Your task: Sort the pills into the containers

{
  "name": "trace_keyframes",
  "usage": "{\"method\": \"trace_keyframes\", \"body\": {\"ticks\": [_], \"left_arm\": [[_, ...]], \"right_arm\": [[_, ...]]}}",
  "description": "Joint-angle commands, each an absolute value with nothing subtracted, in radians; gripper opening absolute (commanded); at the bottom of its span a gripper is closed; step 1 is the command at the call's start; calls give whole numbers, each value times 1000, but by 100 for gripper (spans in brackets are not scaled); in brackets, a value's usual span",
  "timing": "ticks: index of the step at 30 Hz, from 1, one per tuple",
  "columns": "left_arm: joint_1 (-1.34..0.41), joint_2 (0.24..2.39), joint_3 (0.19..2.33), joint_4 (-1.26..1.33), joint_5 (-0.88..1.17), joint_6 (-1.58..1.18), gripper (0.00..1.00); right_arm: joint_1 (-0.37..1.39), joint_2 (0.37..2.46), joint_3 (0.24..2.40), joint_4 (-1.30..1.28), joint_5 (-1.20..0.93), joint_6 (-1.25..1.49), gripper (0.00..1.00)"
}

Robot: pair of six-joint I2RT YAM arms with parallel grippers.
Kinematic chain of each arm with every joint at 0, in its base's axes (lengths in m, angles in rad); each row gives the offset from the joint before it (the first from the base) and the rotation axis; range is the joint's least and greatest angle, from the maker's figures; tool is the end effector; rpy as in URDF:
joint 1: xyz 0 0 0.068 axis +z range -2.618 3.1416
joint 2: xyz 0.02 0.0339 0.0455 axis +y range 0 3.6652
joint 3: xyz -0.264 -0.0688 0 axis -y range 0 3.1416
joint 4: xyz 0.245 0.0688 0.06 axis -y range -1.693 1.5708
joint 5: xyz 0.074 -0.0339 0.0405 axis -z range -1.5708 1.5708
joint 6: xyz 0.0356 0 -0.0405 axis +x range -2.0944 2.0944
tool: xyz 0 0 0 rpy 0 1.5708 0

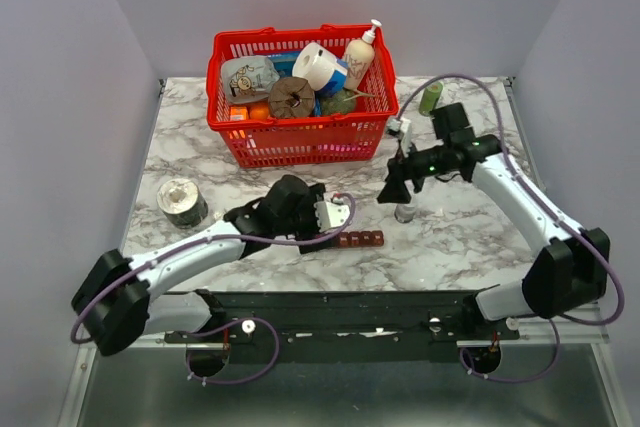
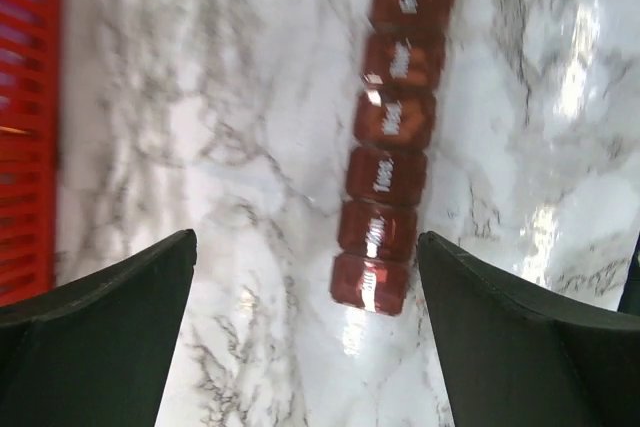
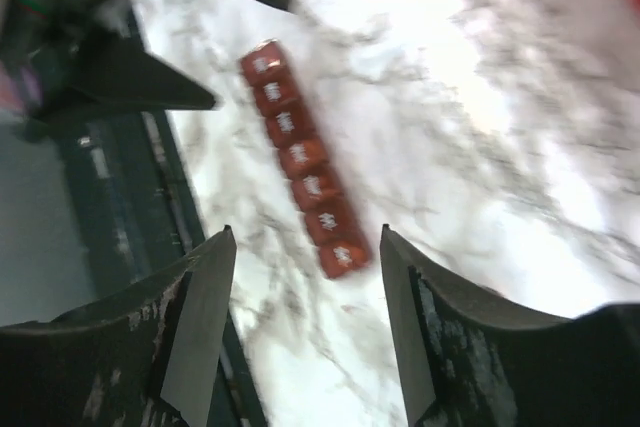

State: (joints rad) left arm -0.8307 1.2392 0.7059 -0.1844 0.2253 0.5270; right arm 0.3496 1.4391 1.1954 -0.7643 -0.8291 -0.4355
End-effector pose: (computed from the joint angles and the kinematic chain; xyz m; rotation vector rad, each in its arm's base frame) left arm 0.1677 -0.1954 0.2187 1.5350 1.7145 -0.4150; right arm 0.2634 0.1240 0.2914 -1.1847 2.0735 1.0121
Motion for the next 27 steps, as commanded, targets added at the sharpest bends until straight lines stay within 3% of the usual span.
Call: {"method": "trace_keyframes", "body": {"ticks": [1, 3, 9, 13, 20, 27], "left_arm": [[-799, 1008, 658, -49, 216, 335, 99], [-781, 899, 647, -5, 177, 199, 99], [-724, 715, 683, 8, -72, -73, 99], [-701, 689, 756, -72, -237, -117, 99], [-699, 689, 792, -169, -321, -81, 99], [-699, 634, 764, -163, -333, -71, 99]], "right_arm": [[230, 1287, 1279, -764, -743, -453, 87], [207, 1235, 1292, -697, -660, -408, 99], [167, 1117, 1305, -508, -441, -218, 100], [152, 1103, 1298, -474, -431, -130, 100], [152, 1069, 1264, -430, -278, -16, 100], [152, 1042, 1250, -431, -261, -18, 99]]}}
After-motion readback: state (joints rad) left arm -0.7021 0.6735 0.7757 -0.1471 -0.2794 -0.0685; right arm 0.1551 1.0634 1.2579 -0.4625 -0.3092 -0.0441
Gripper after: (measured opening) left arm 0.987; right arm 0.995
